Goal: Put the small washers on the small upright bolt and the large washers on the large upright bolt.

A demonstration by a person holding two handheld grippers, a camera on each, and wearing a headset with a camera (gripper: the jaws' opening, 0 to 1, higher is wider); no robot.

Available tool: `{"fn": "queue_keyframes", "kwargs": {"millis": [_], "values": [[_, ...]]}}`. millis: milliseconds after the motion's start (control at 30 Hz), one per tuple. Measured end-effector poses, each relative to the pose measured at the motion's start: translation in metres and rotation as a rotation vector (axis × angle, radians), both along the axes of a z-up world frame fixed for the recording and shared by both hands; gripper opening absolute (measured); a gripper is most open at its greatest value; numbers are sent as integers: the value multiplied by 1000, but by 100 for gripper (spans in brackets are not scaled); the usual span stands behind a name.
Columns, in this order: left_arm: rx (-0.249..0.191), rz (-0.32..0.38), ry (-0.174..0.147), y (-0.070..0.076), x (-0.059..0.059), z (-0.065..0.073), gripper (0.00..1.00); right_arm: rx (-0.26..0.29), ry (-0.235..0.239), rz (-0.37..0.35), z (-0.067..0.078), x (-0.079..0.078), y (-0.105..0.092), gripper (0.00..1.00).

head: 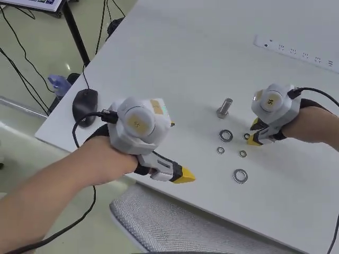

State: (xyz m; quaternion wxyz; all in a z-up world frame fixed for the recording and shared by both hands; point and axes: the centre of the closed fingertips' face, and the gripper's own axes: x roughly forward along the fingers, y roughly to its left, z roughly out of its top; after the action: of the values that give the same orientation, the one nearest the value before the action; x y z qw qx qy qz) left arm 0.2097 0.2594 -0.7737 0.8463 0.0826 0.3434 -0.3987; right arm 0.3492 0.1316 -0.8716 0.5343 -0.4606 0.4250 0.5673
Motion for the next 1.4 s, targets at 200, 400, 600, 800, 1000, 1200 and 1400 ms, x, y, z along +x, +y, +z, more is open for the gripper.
{"fn": "queue_keyframes", "kwargs": {"millis": [200,400,600,800,1000,1200,1400], "values": [[-9,7,-6,1,2,1,77,6,0,-3,1,0,3,24],[-6,0,-8,0,4,1,77,-5,2,-4,1,-1,3,23],[-10,-4,-6,-1,3,1,77,-16,-7,-2,0,0,3,16],[-4,-8,-3,-1,1,0,76,-30,-14,18,0,-1,4,15],[-2,-11,-5,-1,1,1,75,-35,-10,12,0,-1,4,14],[1,-12,-2,0,0,2,74,-29,-13,-14,1,-1,4,14],[2,-17,-3,-2,-1,4,74,-11,-1,-53,2,0,0,13]]}}
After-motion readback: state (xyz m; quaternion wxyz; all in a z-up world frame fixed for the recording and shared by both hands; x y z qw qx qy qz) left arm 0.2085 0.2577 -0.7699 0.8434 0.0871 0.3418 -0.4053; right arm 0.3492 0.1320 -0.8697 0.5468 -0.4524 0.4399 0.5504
